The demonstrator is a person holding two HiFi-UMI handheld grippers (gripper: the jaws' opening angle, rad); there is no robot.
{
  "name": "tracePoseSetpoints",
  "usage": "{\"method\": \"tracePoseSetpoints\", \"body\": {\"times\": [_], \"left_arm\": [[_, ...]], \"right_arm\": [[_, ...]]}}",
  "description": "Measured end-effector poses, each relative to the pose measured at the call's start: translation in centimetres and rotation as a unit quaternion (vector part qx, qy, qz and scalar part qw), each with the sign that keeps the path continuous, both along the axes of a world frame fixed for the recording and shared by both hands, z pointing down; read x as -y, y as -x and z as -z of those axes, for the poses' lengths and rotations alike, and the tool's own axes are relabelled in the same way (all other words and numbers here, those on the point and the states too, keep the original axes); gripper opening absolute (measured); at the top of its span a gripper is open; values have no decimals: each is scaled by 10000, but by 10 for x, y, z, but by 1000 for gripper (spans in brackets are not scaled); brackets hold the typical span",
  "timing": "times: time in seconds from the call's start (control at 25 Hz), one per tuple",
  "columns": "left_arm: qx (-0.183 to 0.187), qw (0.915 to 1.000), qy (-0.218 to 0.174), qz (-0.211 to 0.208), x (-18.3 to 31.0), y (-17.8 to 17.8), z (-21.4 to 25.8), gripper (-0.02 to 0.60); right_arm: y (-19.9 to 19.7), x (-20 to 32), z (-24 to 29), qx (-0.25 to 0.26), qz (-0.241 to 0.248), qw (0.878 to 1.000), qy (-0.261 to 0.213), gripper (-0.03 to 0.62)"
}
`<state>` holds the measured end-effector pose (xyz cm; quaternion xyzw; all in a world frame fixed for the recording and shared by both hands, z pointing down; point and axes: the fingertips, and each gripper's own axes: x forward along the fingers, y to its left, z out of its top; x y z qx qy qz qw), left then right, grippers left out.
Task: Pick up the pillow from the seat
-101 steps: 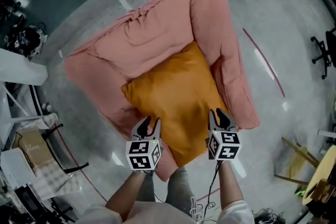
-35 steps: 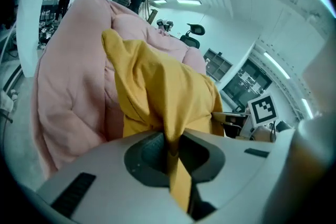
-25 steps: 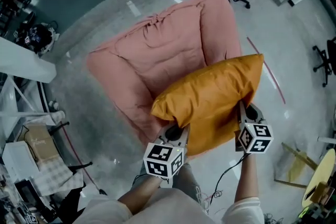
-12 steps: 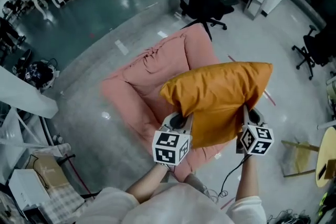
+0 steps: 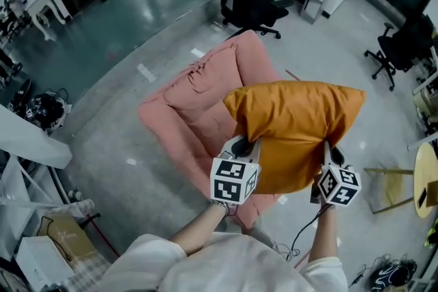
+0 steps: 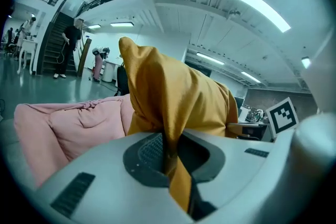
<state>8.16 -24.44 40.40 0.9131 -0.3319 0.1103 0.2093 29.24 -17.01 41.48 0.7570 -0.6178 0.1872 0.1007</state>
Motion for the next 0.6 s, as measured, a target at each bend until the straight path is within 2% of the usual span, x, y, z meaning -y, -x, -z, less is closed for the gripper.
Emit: {"method": "tracePoseSetpoints", "body": {"times": [0.16, 0.36, 0.6], "left_arm": [[-71, 9995, -11, -319, -18, -10, 5, 35], [9, 9986, -57, -530, -54, -29, 9, 35], [230, 9990, -41, -377, -118, -44, -7, 35]], "right_arm": [[-3, -37, 3, 2, -367, 9993, 31, 35], [-17, -80, 1, 89, -580, 9983, 71, 35], [-35, -139, -18, 317, -526, 9981, 108, 37]]}}
